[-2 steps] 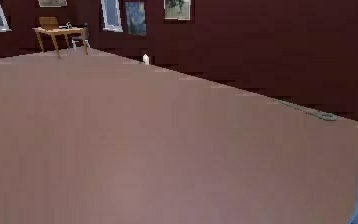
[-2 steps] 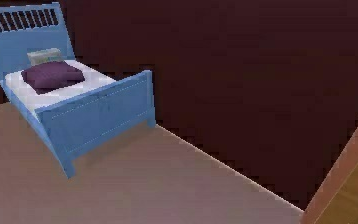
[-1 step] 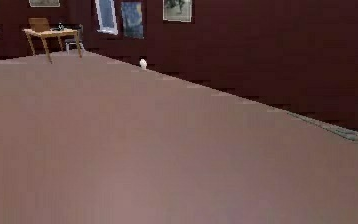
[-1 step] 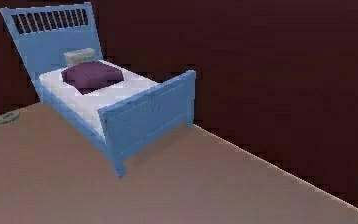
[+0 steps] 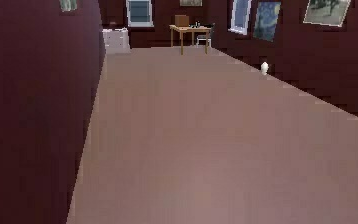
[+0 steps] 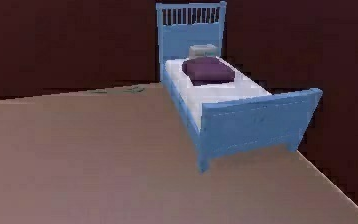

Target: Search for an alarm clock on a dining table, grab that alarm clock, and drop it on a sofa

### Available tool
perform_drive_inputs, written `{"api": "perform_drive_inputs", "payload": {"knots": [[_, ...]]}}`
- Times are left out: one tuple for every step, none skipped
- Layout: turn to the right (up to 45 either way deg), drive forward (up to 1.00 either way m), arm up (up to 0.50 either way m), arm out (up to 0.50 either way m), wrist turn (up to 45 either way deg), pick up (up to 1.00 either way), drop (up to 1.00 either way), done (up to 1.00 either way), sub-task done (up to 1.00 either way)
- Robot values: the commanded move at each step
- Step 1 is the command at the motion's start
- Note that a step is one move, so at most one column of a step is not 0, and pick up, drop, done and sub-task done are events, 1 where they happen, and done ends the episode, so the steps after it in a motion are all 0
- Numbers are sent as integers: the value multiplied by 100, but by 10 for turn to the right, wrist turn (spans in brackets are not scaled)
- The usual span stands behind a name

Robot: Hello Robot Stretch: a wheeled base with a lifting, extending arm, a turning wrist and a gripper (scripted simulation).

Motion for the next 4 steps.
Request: {"api": "perform_drive_inputs", "payload": {"knots": [[0,100,0,0,0,0,0,0,0],[0,100,0,0,0,0,0,0,0],[0,100,0,0,0,0,0,0,0],[0,100,0,0,0,0,0,0,0]]}}
